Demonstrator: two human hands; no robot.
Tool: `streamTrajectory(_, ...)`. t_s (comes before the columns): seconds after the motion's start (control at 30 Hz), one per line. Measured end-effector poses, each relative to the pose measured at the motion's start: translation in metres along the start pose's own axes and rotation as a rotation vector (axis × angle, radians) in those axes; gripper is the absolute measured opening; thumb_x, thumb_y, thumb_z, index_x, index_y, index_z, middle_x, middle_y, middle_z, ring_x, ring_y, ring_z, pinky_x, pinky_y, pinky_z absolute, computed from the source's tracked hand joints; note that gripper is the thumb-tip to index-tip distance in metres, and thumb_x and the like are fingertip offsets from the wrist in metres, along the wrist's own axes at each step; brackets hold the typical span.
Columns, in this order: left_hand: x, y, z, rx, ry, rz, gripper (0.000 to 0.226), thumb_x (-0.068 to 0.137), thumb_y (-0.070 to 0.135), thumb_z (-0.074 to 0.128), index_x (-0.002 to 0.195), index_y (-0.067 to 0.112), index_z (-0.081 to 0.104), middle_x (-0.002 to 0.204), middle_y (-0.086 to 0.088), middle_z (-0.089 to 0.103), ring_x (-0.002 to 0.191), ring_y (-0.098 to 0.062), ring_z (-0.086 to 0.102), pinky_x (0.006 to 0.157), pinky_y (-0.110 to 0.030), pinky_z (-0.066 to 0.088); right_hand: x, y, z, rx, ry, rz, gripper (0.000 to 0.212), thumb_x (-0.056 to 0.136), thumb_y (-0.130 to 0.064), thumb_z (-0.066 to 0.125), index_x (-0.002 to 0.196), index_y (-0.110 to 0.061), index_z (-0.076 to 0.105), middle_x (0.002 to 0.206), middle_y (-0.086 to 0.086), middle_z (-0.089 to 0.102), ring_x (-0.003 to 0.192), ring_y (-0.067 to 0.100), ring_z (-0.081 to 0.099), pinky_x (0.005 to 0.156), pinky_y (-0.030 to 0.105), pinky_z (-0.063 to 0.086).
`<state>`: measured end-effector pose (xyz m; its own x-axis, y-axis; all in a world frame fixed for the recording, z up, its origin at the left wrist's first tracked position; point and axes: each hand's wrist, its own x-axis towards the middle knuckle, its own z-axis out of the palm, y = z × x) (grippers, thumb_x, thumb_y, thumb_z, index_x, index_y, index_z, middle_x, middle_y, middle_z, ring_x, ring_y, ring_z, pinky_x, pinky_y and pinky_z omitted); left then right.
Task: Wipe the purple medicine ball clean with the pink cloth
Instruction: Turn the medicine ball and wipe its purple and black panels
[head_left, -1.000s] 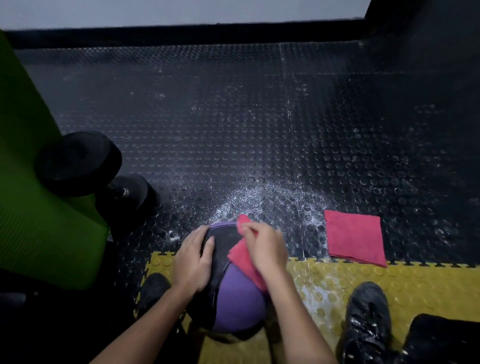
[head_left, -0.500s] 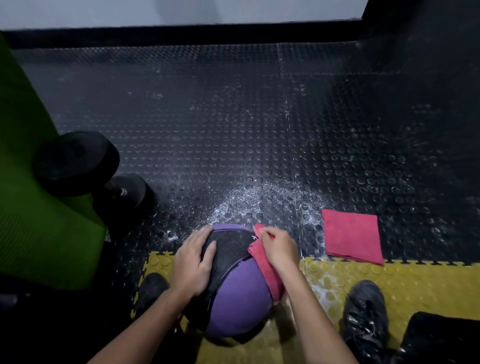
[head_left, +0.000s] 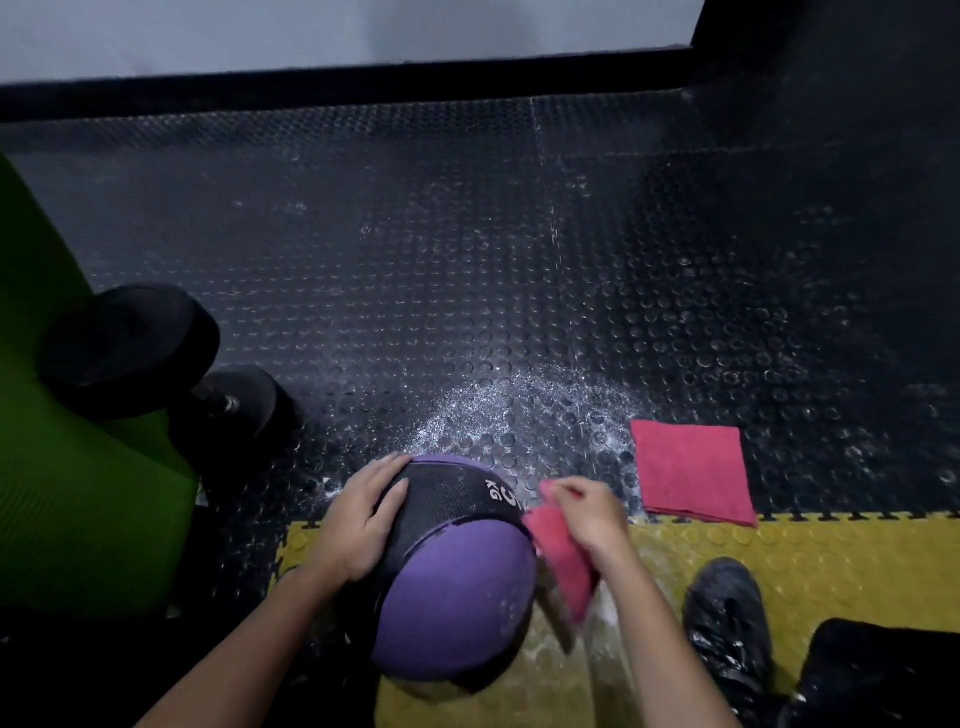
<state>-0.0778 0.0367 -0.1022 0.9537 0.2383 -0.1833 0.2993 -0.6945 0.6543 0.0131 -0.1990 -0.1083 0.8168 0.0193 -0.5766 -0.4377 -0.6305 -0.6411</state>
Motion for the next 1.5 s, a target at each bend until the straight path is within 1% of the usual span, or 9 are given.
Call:
streamTrajectory(0.17, -0.003, 0.02, 0.0, 0.174, 0.059, -0.077, 0.068, 0.085, 0.053, 0.019, 0.14, 0.022, 0.044, 0.15, -0.001, 0.036, 0.14, -0.017, 0.026, 0.116, -0.034, 0.017, 0.007, -0.002, -0.013, 0.393, -0.074, 0.134, 0.031, 0.09, -0.041, 0.048, 0.099, -0.014, 0.059, 0.09, 0.013, 0.065, 0.079, 0.029, 0.065, 0.077, 0.047, 0.055)
streamTrajectory(0.33, -0.007, 0.031, 0.018, 0.248, 0.111, -0.096, 0.082, 0.076, 0.067, 0.011, 0.14, 0.028, 0.043, 0.149, 0.005, 0.037, 0.14, -0.02, 0.028, 0.114, -0.043, 0.021, -0.013, -0.021, 0.035, 0.03, -0.222, -0.376, 0.043, 0.088, -0.053, 0.045, 0.127, -0.035, 0.048, 0.142, -0.011, 0.032, 0.124, 0.01, 0.03, 0.106, 0.037, 0.029)
streamTrajectory(0.53, 0.005, 0.029, 0.011, 0.19, 0.146, -0.137, 0.071, 0.08, 0.061, 0.019, 0.134, 0.027, 0.051, 0.144, 0.005, 0.045, 0.136, -0.018, 0.035, 0.113, -0.043, 0.026, -0.001, -0.002, 0.053, 0.06, -0.094, -0.072, 0.047, 0.095, -0.05, 0.024, 0.133, -0.029, 0.043, 0.141, -0.004, 0.041, 0.127, 0.018, 0.039, 0.108, 0.041, 0.03)
streamTrajectory(0.73, 0.005, 0.023, 0.0, 0.112, 0.172, -0.205, 0.043, 0.096, 0.037, 0.041, 0.134, 0.019, 0.051, 0.144, -0.001, 0.046, 0.134, -0.018, 0.037, 0.11, -0.034, 0.026, -0.033, -0.056, 0.069, -0.321, 0.023, -0.675, 0.058, 0.086, -0.058, 0.021, 0.13, -0.031, 0.048, 0.146, -0.012, 0.032, 0.128, 0.02, 0.026, 0.107, 0.034, 0.023)
streamTrajectory(0.93, -0.008, 0.015, -0.011, -0.042, 0.149, -0.183, 0.065, 0.081, 0.055, 0.034, 0.132, 0.019, 0.053, 0.14, 0.0, 0.049, 0.131, -0.017, 0.041, 0.111, -0.032, 0.026, 0.016, -0.064, 0.049, -0.111, -0.227, -0.147, 0.043, 0.095, -0.045, 0.034, 0.112, -0.017, 0.061, 0.088, 0.002, 0.063, 0.065, 0.011, 0.055, 0.058, 0.021, 0.044)
streamTrajectory(1.13, -0.002, 0.014, -0.01, -0.033, 0.197, -0.279, 0.034, 0.099, 0.024, 0.043, 0.131, 0.021, 0.054, 0.14, 0.002, 0.05, 0.13, -0.016, 0.042, 0.102, -0.025, 0.026, -0.035, -0.077, 0.071, -0.272, -0.042, -0.711, 0.03, 0.091, -0.044, 0.046, 0.115, -0.034, 0.061, 0.134, -0.012, 0.047, 0.113, 0.019, 0.036, 0.098, 0.031, 0.035)
streamTrajectory(1.23, 0.005, 0.021, -0.009, -0.041, 0.203, -0.341, 0.035, 0.099, 0.03, 0.041, 0.131, 0.027, 0.053, 0.142, 0.005, 0.047, 0.131, -0.017, 0.041, 0.104, -0.032, 0.029, -0.012, -0.066, 0.065, -0.085, -0.085, -0.591, 0.028, 0.09, -0.043, 0.047, 0.112, -0.033, 0.063, 0.122, -0.014, 0.053, 0.106, 0.013, 0.042, 0.09, 0.029, 0.038)
streamTrajectory(1.37, 0.016, 0.034, -0.011, -0.079, 0.22, -0.433, 0.036, 0.099, 0.032, 0.04, 0.132, 0.028, 0.053, 0.143, 0.003, 0.046, 0.131, -0.02, 0.041, 0.103, -0.032, 0.029, 0.015, -0.05, 0.052, 0.115, -0.081, -0.152, 0.037, 0.094, -0.044, 0.037, 0.083, -0.019, 0.061, 0.077, -0.004, 0.056, 0.061, 0.01, 0.051, 0.06, 0.025, 0.044)
streamTrajectory(1.5, 0.03, 0.036, -0.012, -0.068, 0.199, -0.527, 0.037, 0.098, 0.036, 0.039, 0.132, 0.03, 0.053, 0.141, 0.001, 0.049, 0.128, -0.027, 0.044, 0.102, -0.035, 0.032, -0.017, -0.052, 0.074, -0.085, 0.174, -0.423, 0.036, 0.09, -0.045, 0.044, 0.115, -0.026, 0.062, 0.124, -0.009, 0.053, 0.105, 0.017, 0.044, 0.089, 0.027, 0.037)
